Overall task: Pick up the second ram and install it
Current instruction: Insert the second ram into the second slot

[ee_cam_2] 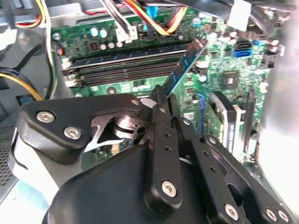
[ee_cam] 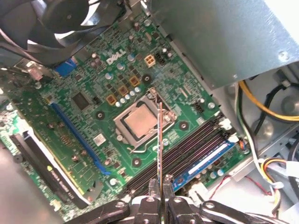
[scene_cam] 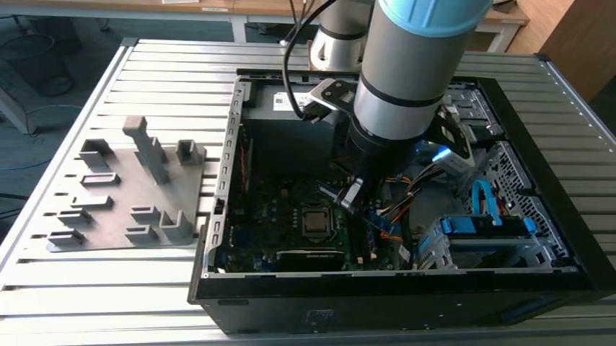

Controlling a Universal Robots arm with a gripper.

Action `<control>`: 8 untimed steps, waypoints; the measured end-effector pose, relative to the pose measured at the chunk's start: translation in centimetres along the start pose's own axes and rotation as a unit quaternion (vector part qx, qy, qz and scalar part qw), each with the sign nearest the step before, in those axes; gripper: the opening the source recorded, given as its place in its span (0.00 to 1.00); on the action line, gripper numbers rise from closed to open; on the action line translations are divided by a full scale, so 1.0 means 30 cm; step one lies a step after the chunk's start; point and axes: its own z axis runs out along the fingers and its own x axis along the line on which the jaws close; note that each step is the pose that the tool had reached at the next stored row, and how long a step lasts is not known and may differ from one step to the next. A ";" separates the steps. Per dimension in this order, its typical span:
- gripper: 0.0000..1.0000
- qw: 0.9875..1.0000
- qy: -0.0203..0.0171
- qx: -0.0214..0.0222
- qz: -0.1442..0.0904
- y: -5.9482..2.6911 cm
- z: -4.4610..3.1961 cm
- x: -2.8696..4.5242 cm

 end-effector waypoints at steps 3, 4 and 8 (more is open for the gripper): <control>0.14 1.000 0.003 0.003 0.006 0.000 0.001 -0.001; 0.14 1.000 0.004 0.003 0.012 0.001 0.001 -0.001; 0.14 0.999 0.002 0.001 0.035 0.001 0.002 -0.001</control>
